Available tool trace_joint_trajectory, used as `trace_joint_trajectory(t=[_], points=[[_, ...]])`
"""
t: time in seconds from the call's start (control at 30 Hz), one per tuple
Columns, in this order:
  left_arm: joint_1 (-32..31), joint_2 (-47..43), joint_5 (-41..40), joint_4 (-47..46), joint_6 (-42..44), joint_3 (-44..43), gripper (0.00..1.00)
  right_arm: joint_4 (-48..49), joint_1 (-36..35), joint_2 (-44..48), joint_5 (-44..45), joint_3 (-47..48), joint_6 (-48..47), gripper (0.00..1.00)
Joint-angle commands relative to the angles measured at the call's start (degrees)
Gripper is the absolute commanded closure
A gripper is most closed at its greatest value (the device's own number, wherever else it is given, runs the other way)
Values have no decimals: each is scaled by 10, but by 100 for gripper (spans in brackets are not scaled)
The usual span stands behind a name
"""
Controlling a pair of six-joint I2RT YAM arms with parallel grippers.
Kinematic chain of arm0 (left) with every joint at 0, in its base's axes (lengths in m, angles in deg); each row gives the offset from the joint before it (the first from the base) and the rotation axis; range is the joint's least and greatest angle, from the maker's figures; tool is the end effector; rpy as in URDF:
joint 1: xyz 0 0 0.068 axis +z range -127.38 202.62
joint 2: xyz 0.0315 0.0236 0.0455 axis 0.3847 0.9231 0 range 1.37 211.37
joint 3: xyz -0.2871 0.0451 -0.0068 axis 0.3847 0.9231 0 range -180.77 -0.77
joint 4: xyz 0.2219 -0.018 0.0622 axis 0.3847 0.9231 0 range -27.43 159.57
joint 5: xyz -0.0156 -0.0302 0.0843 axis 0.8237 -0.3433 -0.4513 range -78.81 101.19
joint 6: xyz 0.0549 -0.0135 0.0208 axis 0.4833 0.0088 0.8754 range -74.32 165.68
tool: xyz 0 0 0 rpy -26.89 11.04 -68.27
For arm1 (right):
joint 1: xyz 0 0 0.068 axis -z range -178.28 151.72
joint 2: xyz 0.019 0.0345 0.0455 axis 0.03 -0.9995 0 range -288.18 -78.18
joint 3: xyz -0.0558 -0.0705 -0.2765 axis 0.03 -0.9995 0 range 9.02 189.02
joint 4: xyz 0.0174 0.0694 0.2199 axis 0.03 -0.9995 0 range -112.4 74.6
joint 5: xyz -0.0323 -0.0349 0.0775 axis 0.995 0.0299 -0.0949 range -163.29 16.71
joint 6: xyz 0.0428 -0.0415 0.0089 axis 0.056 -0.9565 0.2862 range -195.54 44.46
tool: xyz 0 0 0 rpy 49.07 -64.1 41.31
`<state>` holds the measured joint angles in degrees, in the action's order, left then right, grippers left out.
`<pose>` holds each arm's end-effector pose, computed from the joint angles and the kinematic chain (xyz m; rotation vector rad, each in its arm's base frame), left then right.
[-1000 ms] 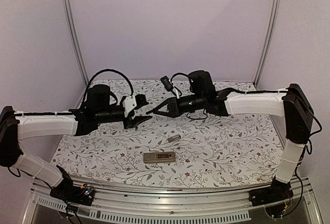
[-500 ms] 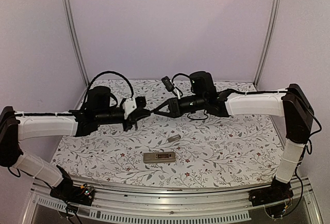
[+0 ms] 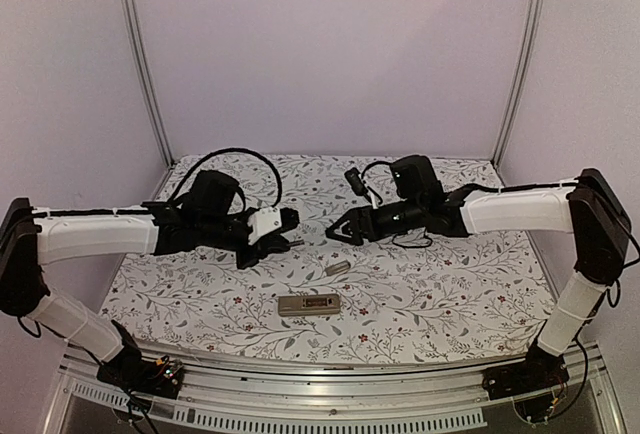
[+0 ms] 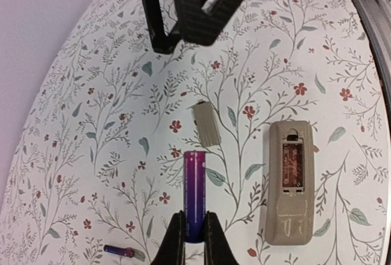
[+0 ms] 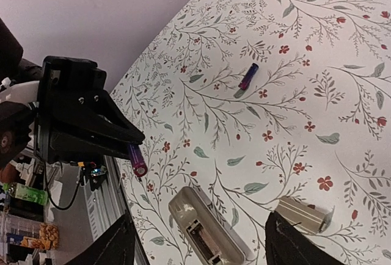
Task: Load the batteries into the remote control
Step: Pass from the right arm to the left, then hold the remote control without the batteries at the center of the board.
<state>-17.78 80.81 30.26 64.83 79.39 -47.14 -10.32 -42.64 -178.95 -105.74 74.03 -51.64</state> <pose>0.1989 -0.1885 0.2584 1.4597 1.6200 -0.4297 0.2523 0.2803 0.2586 -0.7710 2.1609 1.2683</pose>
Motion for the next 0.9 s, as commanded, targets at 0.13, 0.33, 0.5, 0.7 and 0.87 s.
trace_joint_trajectory(t=[0.13, 0.33, 0.5, 0.7, 0.87], points=[[-63, 116, -39, 258, 21, -87, 100, 133, -61, 130, 52, -235, -410, 12], [-90, 134, -34, 269, 35, -103, 100, 151, -74, 51, 27, -223, -535, 11], [-94, 144, -29, 285, 38, -111, 100, 156, -85, -3, 53, -210, -573, 16], [-95, 162, -26, 283, 42, -117, 100, 164, -85, -61, 36, -178, -575, 29], [-97, 175, -34, 279, 35, -124, 100, 166, -85, -86, 36, -182, -562, 44]])
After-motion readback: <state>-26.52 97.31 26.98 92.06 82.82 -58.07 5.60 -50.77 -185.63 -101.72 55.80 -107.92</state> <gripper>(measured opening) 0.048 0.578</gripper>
